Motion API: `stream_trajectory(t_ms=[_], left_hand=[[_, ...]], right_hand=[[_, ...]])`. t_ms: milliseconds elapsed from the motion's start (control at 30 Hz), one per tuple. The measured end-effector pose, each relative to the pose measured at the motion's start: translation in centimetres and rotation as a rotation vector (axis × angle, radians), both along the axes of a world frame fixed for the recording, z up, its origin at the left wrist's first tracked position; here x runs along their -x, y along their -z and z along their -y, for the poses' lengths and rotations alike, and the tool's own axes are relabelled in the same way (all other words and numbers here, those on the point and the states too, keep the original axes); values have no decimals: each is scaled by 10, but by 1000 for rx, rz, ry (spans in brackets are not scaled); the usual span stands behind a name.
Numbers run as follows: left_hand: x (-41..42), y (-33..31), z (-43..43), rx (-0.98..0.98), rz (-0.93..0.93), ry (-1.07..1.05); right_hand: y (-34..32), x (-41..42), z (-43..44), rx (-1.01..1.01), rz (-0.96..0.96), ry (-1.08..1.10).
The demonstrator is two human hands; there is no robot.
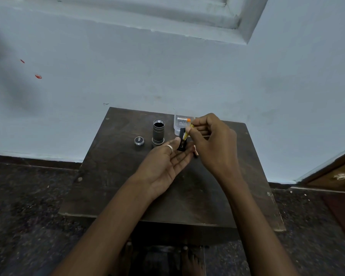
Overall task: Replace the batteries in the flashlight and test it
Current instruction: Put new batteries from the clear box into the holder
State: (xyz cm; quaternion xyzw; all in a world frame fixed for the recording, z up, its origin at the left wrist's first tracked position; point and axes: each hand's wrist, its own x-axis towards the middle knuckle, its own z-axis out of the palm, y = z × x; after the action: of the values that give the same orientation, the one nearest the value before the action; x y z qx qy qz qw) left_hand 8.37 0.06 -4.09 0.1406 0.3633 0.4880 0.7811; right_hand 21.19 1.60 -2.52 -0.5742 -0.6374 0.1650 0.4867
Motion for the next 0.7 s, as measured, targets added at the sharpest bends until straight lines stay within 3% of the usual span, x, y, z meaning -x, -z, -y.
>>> stream_trajectory(t_ms=[200,433,700], left_hand=[[3,1,-1,-40,-4,1],[2,0,-3,-51,-29,-6],[-1,2,-2,-202,-269,-3]], right_hand=[[8,-1,2,-12,109,-48],[8,-14,7,137,252,-237],[9,-11,7,23,269,-245]])
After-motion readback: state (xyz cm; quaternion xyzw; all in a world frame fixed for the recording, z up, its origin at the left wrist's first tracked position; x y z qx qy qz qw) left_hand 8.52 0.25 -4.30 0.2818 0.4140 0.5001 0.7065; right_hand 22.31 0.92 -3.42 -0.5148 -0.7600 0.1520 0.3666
